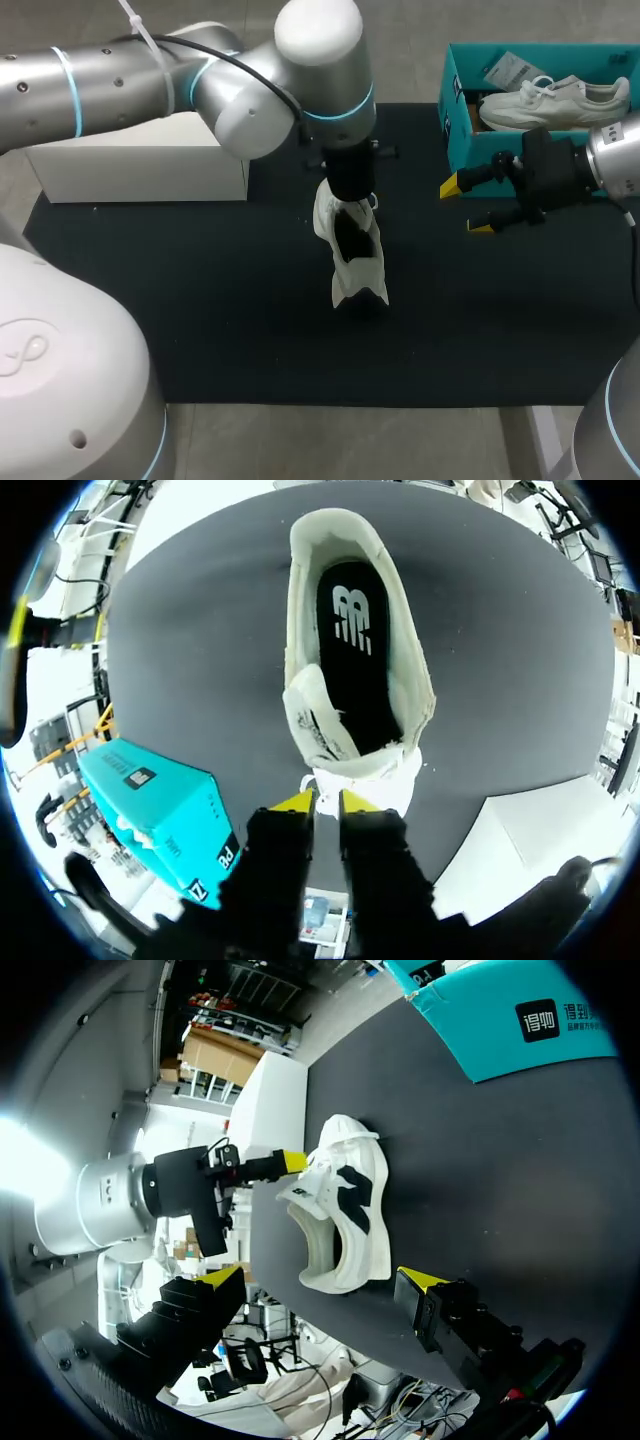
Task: Take the shoe out of the shoebox, open the shoe tongue, remove and reinsert the insole, then place the shoe into the shoebox
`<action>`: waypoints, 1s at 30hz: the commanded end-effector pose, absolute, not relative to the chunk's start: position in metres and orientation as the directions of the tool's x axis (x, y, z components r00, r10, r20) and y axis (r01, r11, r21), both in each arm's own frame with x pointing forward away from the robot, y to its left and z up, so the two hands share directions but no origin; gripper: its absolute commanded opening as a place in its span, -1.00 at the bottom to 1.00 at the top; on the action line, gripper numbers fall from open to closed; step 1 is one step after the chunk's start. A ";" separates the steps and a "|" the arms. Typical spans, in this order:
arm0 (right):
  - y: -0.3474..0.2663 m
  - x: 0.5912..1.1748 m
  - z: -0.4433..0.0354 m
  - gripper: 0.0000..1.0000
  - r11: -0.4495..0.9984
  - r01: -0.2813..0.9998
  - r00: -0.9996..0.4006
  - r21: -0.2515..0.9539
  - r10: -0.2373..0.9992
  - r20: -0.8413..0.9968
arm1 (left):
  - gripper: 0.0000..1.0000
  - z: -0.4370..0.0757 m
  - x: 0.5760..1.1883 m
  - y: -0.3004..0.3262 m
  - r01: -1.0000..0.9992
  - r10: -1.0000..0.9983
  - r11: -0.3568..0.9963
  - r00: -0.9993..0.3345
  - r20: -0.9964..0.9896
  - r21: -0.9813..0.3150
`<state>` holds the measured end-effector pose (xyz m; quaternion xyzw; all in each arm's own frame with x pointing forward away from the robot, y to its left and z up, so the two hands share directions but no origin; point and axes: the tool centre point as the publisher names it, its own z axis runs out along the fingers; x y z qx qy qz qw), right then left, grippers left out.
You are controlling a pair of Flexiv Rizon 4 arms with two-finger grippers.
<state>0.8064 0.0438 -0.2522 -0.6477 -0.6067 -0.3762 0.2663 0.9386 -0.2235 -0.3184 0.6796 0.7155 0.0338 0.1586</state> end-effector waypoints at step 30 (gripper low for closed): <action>0.045 0.806 -0.252 1.00 -0.124 0.986 -0.017 0.111 0.588 0.809 | -1.00 -0.310 0.893 -0.203 0.982 0.968 0.175 -0.185 -0.168 -0.070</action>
